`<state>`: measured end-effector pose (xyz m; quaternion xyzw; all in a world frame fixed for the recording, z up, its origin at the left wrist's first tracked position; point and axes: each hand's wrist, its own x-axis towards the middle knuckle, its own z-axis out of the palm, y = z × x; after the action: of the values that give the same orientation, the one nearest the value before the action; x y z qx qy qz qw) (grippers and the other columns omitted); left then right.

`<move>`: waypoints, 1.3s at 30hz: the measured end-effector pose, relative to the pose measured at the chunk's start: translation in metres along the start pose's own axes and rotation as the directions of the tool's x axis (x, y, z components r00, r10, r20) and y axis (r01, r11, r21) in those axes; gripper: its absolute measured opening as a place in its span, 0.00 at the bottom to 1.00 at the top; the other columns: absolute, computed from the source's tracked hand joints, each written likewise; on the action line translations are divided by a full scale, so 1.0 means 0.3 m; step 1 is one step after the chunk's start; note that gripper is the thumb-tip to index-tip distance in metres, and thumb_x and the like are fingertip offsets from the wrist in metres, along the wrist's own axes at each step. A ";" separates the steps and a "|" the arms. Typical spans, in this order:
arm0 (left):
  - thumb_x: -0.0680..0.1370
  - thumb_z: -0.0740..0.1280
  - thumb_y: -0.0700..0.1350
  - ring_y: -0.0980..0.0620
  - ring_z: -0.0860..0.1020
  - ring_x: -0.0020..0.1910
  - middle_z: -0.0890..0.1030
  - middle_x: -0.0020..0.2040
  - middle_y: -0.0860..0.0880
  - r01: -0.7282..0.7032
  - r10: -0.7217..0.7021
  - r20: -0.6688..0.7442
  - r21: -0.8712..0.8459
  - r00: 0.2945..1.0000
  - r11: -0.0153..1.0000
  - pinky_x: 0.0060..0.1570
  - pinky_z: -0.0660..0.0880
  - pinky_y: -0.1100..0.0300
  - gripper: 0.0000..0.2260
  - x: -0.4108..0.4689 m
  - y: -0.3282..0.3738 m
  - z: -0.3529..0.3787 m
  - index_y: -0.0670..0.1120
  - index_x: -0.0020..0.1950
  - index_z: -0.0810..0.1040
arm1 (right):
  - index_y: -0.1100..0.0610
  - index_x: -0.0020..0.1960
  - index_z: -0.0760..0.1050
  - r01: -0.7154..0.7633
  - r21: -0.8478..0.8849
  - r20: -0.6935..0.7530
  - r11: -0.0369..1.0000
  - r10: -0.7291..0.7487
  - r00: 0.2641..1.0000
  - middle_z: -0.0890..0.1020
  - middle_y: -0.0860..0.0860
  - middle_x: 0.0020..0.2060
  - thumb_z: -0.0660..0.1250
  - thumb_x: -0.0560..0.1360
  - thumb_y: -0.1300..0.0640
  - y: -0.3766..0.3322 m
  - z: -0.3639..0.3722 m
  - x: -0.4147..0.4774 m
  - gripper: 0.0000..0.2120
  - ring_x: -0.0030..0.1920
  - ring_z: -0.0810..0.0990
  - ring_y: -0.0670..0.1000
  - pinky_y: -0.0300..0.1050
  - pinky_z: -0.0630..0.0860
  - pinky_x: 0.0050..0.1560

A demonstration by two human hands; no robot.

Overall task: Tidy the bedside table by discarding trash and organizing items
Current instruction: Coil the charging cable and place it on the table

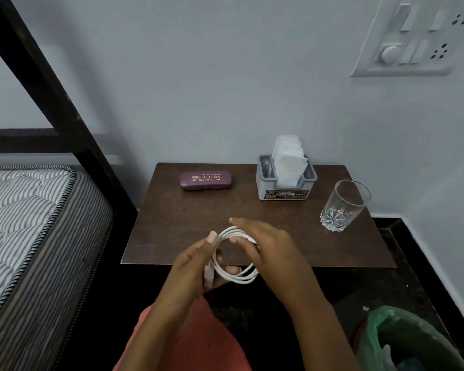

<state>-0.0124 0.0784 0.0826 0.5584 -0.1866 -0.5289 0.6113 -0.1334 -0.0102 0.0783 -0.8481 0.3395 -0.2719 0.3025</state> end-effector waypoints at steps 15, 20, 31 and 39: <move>0.78 0.62 0.50 0.56 0.75 0.21 0.81 0.33 0.52 -0.249 0.503 -0.134 0.745 0.854 0.619 0.26 0.74 0.60 0.08 -0.004 -0.024 0.014 0.53 0.44 0.81 | 0.53 0.47 0.70 0.142 -0.485 -0.240 0.863 -0.288 0.927 0.77 0.47 0.47 0.59 0.80 0.51 -0.009 0.054 -0.013 0.07 0.36 0.77 0.48 0.40 0.74 0.31; 0.79 0.61 0.49 0.59 0.74 0.23 0.82 0.33 0.55 -0.276 0.460 -0.181 0.594 0.869 0.756 0.26 0.71 0.66 0.10 -0.010 -0.014 0.030 0.49 0.40 0.77 | 0.53 0.47 0.69 0.048 -0.480 -0.330 0.876 -0.231 0.915 0.69 0.47 0.50 0.58 0.77 0.50 -0.020 0.058 -0.010 0.07 0.39 0.77 0.47 0.40 0.72 0.26; 0.79 0.55 0.51 0.63 0.79 0.41 0.83 0.44 0.54 -0.233 0.286 -0.086 0.385 0.954 0.893 0.46 0.73 0.65 0.14 0.001 -0.021 -0.049 0.50 0.46 0.80 | 0.56 0.45 0.71 -0.057 -0.067 -0.451 0.996 0.021 0.892 0.72 0.47 0.43 0.61 0.78 0.55 0.056 -0.017 0.006 0.06 0.42 0.70 0.43 0.35 0.70 0.41; 0.76 0.60 0.48 0.46 0.75 0.44 0.77 0.41 0.39 -0.230 0.228 0.032 0.183 0.973 0.956 0.46 0.77 0.63 0.17 0.005 -0.026 0.027 0.34 0.49 0.76 | 0.53 0.44 0.69 -0.009 -0.066 -0.327 0.998 -0.013 0.945 0.70 0.44 0.45 0.54 0.76 0.44 0.040 0.019 0.011 0.13 0.42 0.75 0.43 0.41 0.75 0.42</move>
<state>-0.0218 0.0744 0.0777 0.5846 -0.3018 -0.4378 0.6128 -0.1324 -0.0178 0.0670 -0.8011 0.3930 -0.3978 0.2133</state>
